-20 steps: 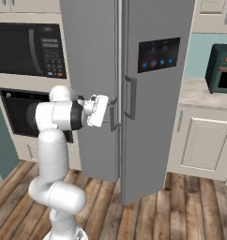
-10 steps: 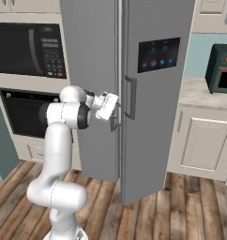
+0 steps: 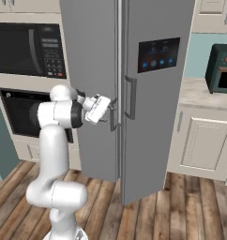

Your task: Place one of the steaks on the plate and the other in the bowl. Then place the bowl in the fridge.

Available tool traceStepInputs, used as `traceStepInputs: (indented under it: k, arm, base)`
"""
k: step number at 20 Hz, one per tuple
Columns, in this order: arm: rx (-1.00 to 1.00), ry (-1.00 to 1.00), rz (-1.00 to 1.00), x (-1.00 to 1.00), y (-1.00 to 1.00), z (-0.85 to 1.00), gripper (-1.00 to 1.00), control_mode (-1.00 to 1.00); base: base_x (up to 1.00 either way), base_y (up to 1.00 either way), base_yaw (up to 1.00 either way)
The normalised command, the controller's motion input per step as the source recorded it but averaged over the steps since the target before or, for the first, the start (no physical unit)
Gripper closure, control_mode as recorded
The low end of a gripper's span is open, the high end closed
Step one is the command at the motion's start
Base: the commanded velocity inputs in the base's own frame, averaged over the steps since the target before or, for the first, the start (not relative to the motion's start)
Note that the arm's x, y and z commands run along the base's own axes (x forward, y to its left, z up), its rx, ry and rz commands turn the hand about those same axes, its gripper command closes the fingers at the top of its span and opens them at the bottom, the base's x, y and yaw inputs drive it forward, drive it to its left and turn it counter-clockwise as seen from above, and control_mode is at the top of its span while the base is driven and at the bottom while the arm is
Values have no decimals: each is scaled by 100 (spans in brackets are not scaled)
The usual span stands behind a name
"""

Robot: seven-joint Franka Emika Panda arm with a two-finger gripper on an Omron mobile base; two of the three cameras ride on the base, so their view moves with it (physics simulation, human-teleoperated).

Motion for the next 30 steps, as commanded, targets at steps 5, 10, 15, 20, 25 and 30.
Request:
traceStepInputs:
  k: [5, 10, 15, 20, 25, 30]
  arm:
    - [-10, 4, 13, 83, -10, 9, -100, -100]
    - [-8, 13, 12, 31, 68, 27, -100, -100]
    - [-4, 12, 1, 66, -26, 13, -100, -100]
    - [-6, 15, 1, 90, -70, 0, -100, -100]
    - [-6, 17, 0, 50, -68, 0, -100, -100]
    - [0, 12, -5, -32, -100, 0, -100, -100]
  base:
    - [0, 0, 0]
    - [0, 0, 0]
    - [0, 0, 0]
    - [0, 0, 0]
    - [0, 0, 0]
    - [0, 0, 0]
